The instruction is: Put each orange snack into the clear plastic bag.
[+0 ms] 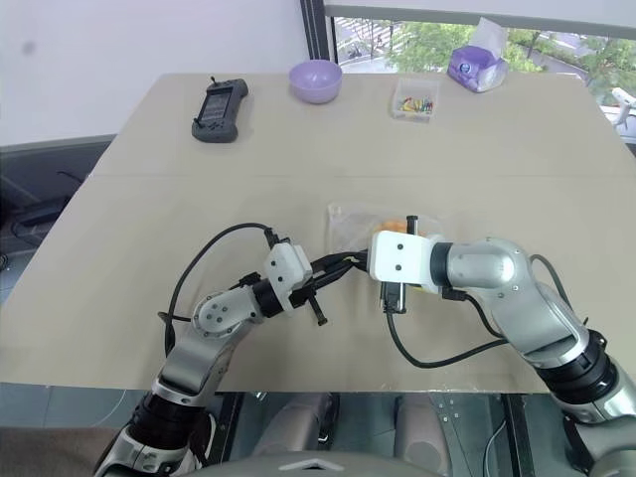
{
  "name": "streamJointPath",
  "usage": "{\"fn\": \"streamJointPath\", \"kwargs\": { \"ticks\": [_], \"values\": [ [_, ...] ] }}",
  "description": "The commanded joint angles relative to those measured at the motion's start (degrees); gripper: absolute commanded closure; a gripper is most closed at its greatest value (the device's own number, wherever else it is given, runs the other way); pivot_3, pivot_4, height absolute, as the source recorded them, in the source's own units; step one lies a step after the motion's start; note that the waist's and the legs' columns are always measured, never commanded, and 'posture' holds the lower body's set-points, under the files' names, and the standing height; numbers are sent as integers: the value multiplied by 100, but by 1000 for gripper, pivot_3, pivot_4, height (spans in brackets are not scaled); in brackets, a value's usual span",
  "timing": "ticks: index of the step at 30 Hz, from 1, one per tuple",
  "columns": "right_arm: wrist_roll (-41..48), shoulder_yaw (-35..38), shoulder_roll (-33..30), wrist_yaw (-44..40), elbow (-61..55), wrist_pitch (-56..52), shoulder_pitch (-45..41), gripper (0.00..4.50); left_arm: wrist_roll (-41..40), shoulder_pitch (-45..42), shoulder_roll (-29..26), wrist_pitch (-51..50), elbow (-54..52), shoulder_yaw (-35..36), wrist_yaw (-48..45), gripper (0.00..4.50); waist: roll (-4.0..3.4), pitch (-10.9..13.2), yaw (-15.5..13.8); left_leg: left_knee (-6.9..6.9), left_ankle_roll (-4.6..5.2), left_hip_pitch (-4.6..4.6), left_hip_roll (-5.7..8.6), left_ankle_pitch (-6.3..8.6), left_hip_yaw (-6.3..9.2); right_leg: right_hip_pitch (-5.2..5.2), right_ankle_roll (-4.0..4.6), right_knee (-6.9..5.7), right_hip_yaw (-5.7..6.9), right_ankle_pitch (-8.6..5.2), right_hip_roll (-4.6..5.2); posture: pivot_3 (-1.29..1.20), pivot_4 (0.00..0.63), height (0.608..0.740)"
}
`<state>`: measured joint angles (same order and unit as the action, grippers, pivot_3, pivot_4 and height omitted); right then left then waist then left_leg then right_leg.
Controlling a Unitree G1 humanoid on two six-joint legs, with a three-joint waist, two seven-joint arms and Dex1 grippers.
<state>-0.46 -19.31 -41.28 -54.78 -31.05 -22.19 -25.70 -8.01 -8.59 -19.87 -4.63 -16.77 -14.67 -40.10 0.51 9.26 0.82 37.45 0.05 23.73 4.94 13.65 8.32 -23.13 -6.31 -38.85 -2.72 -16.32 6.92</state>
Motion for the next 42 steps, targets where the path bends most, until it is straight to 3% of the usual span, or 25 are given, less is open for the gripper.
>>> {"fn": "streamJointPath", "kwargs": {
  "ticks": [1, 42],
  "values": [
    [34, 149, -7, 4, -142, 65, -91, 4445, -10, 14, 1, 56, -213, -70, -13, 4500, 0, 0, 0, 0, 0, 0, 0, 0, 0, 0, 0, 0, 0, 0, 0, 0, 150, 740],
    [-98, 813, -1116, 96, 581, 245, 145, 4445, 178, -153, -457, 385, 240, 340, 181, 4500, 0, 0, -3, -1, 0, 0, 0, 0, -1, 0, 0, 0, 0, 0, 0, 0, 150, 740]
  ]
}}
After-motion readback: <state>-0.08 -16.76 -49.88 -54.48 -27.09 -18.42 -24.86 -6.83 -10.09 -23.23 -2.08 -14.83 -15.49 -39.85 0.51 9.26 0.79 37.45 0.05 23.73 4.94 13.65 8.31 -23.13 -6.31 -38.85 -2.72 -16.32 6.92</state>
